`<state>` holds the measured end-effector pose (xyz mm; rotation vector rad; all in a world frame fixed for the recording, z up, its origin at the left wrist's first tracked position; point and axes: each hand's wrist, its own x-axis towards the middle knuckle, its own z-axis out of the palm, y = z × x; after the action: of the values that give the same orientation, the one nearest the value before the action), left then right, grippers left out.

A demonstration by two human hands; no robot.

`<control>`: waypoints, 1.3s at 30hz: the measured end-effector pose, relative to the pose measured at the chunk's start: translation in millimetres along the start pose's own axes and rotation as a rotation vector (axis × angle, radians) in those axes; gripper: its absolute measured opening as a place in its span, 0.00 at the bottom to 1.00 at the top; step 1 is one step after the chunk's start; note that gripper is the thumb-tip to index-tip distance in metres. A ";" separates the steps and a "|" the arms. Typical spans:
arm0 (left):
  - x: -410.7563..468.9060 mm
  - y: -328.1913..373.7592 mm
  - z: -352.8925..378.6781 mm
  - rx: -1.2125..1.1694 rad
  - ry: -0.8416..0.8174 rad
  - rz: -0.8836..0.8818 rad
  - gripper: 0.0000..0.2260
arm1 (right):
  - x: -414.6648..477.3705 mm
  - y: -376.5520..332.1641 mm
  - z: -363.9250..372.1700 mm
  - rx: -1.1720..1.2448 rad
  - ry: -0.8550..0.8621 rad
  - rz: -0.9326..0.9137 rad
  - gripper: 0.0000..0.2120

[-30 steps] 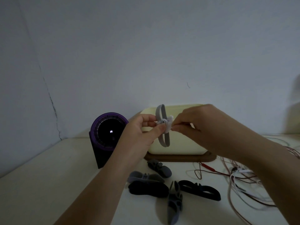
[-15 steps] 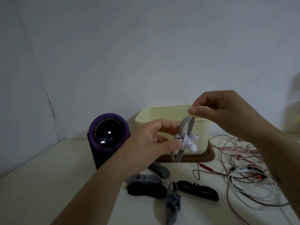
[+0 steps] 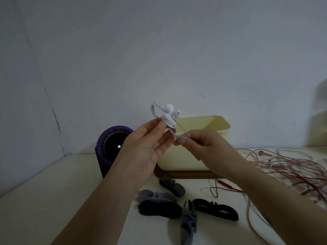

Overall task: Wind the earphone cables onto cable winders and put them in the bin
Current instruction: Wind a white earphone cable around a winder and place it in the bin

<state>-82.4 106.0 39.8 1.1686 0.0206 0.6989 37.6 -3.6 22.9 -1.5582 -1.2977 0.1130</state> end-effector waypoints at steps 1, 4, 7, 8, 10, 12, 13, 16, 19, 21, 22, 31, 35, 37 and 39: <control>1.4 -0.6 -3.2 -0.003 0.045 -0.015 0.15 | -0.3 -2.8 -1.6 -0.054 -0.010 -0.012 0.08; 4.6 -3.4 -10.5 0.021 0.136 -0.041 0.10 | -1.4 -9.1 -4.8 -0.229 -0.013 -0.033 0.06; 4.8 -5.0 -9.1 0.073 0.168 -0.056 0.08 | -3.1 -15.0 -5.6 -0.337 0.006 -0.032 0.07; 4.5 -5.4 -8.5 0.098 0.175 -0.060 0.08 | -3.8 -16.2 -5.7 -0.364 0.005 -0.030 0.07; 4.0 -5.5 -7.9 0.139 0.189 -0.069 0.09 | -5.0 -18.8 -6.0 -0.411 -0.001 -0.028 0.08; 3.5 -5.3 -7.7 0.177 0.192 -0.082 0.07 | -5.6 -20.7 -7.8 -0.456 0.003 -0.035 0.09; 2.8 -5.3 -7.0 0.202 0.192 -0.085 0.06 | -5.6 -21.3 -9.3 -0.471 0.016 -0.045 0.09; 1.1 -8.3 -5.4 0.351 0.173 -0.062 0.06 | -4.8 -22.5 -13.6 -0.546 0.084 -0.108 0.09; -1.0 -12.6 -3.2 0.641 0.131 0.031 0.10 | -4.0 -26.2 -15.4 -0.607 0.097 -0.164 0.09; -3.2 -14.0 -0.9 0.783 0.073 0.067 0.16 | -3.7 -28.2 -15.5 -0.558 0.131 -0.181 0.04; -4.0 -14.6 0.3 0.802 0.035 0.078 0.19 | -3.3 -28.0 -15.6 -0.517 0.155 -0.178 0.02; -5.7 -21.0 5.2 0.643 -0.146 0.043 0.11 | -2.6 -23.7 -10.9 -0.191 0.314 -0.177 0.11; -6.1 -18.3 7.9 0.617 -0.196 0.011 0.09 | -3.7 -23.8 -12.2 -0.137 0.352 -0.210 0.12; -4.6 -16.4 6.1 0.619 -0.203 0.008 0.12 | -3.4 -23.4 -12.4 -0.125 0.332 -0.225 0.09; -3.8 -16.5 4.5 0.659 -0.196 0.011 0.15 | -3.5 -24.2 -11.9 -0.102 0.289 -0.235 0.08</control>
<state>-75.7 96.8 26.4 1.8661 0.0844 0.5983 27.8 -17.4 44.2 -1.4331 -1.2583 -0.3208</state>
